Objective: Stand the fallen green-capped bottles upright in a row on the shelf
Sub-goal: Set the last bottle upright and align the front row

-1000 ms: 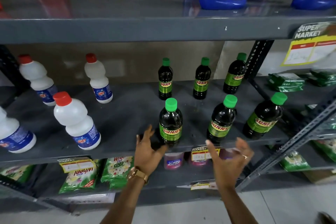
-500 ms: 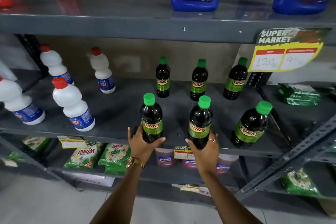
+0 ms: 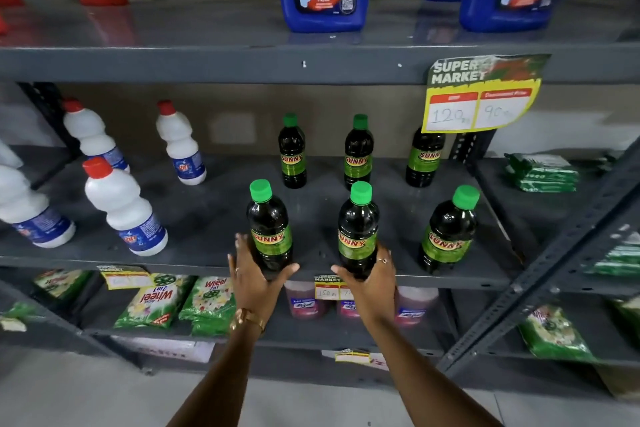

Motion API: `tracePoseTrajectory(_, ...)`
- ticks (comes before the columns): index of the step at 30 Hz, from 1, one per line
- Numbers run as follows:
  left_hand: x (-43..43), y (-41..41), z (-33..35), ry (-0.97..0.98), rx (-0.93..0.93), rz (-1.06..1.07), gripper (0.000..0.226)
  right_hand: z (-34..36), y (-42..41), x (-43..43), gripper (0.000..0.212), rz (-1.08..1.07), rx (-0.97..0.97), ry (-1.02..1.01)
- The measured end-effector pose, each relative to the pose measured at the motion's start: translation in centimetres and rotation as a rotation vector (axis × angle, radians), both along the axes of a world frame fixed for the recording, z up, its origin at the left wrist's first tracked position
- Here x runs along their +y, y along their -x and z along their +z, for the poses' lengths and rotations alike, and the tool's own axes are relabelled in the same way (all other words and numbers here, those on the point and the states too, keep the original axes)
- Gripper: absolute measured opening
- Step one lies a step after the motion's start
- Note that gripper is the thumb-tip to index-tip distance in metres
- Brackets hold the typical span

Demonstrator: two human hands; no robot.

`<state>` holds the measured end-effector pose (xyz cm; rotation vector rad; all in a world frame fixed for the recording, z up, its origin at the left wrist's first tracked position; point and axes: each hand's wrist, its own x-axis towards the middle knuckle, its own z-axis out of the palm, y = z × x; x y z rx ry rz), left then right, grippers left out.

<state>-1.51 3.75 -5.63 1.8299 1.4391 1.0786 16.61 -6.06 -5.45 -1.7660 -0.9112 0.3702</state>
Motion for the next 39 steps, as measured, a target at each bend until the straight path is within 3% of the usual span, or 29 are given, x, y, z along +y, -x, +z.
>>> tracePoseTrajectory(3,-5.3,-1.7,0.2,-0.042,-0.169,0.086,0.100,0.5,-0.2,-2.8,0.082,0.006,0.034,-0.062)
tracePoseTrajectory(6,-9.8,-4.0,-0.5,-0.148,-0.107,-0.105,0.087,0.5,-1.2,-6.5,0.057,-0.165,0.022,-0.181)
tracePoseTrajectory(8,-10.3,-5.7,-0.2,-0.180,-0.042,-0.285,0.083,0.3,-2.8,-7.8,0.062,-0.329,0.019,-0.231)
tracePoseTrajectory(10,-9.6,-7.7,1.0,-0.133,-0.041,-0.347,0.088,0.6,-5.0,-7.8,0.081,-0.414,0.036,-0.192)
tracePoseTrajectory(13,-7.4,-9.9,2.2,0.020,-0.122,-0.278,0.107,2.0,-7.7,-6.4,0.103,-0.341,-0.017,-0.041)
tracePoseTrajectory(17,-6.4,-11.4,1.8,0.066,-0.024,-0.215,0.100,1.5,-9.9,-5.5,0.075,-0.269,-0.022,0.062)
tracePoseTrajectory(22,-6.6,-12.0,1.2,0.044,0.023,-0.134,0.085,1.4,-10.6,-6.4,0.064,-0.315,-0.001,0.062)
tracePoseTrajectory(39,-6.1,-11.7,1.4,0.098,0.080,-0.155,0.088,1.3,-9.8,-5.9,0.079,-0.307,-0.117,0.158)
